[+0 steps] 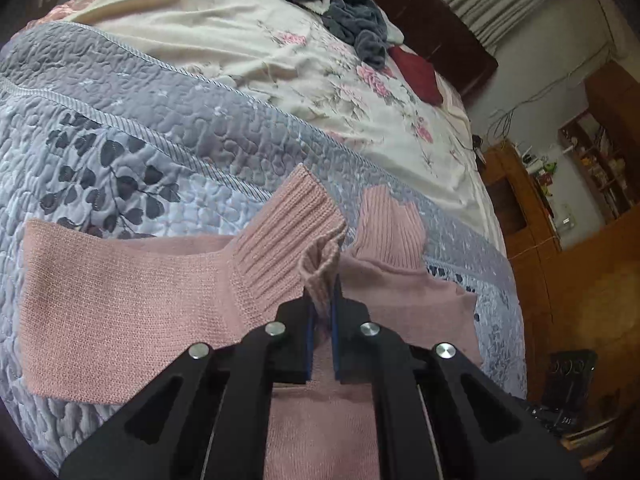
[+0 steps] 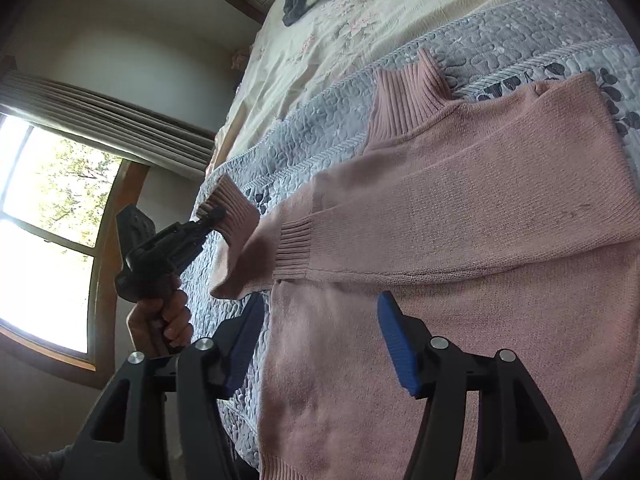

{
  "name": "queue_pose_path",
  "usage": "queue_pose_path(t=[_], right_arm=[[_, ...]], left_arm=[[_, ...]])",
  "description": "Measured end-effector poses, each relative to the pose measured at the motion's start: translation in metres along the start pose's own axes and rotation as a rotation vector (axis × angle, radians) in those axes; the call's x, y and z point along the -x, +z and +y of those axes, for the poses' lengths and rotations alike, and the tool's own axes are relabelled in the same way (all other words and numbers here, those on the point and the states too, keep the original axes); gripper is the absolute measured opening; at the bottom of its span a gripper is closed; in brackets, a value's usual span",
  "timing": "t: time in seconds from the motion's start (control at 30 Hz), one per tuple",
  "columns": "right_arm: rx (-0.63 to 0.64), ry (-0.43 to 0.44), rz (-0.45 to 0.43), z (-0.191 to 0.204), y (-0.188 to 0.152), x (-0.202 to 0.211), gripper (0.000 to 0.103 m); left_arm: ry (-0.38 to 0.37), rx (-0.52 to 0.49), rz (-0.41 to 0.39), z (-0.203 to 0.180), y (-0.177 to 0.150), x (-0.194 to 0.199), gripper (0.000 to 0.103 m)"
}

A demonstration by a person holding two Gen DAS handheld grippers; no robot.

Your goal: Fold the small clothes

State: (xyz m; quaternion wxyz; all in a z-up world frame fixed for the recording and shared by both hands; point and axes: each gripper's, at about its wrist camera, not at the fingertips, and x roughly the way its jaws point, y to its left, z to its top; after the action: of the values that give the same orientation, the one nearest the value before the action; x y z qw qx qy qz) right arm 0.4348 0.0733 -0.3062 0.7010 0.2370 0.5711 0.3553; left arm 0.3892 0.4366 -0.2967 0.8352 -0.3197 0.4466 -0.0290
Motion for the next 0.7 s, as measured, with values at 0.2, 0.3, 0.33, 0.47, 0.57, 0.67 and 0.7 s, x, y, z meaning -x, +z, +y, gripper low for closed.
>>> queue_pose_path(t=[0.2, 0.3, 0.33, 0.47, 0.57, 0.67, 0.7], right_arm=[[-0.139, 0.085, 0.051, -0.027, 0.026, -0.042, 0.069], [-0.190, 0.131, 0.088, -0.033, 0.041, -0.070, 0.069], [-0.203, 0.153, 0.096, -0.035, 0.047, -0.078, 0.069], [-0.253, 0.202, 0.146, -0.038, 0.067, -0.120, 0.066], [-0.248, 0.156, 0.205, -0.034, 0.076, -0.157, 0.063], [-0.211, 0.076, 0.270, -0.028, 0.080, -0.187, 0.058], [-0.192, 0.043, 0.284, -0.025, 0.080, -0.195, 0.057]], left_arm=[[0.015, -0.103, 0.138, -0.024, -0.031, -0.073, 0.010], [-0.027, -0.064, 0.128, -0.018, -0.038, -0.078, 0.032], [-0.041, -0.043, 0.112, -0.014, -0.040, -0.072, 0.038], [-0.118, 0.100, 0.034, 0.014, -0.054, -0.037, 0.050], [-0.148, 0.165, -0.001, 0.030, -0.079, -0.010, 0.053], [-0.158, 0.207, -0.008, 0.043, -0.112, 0.012, 0.054], [-0.165, 0.228, -0.012, 0.048, -0.123, 0.018, 0.055]])
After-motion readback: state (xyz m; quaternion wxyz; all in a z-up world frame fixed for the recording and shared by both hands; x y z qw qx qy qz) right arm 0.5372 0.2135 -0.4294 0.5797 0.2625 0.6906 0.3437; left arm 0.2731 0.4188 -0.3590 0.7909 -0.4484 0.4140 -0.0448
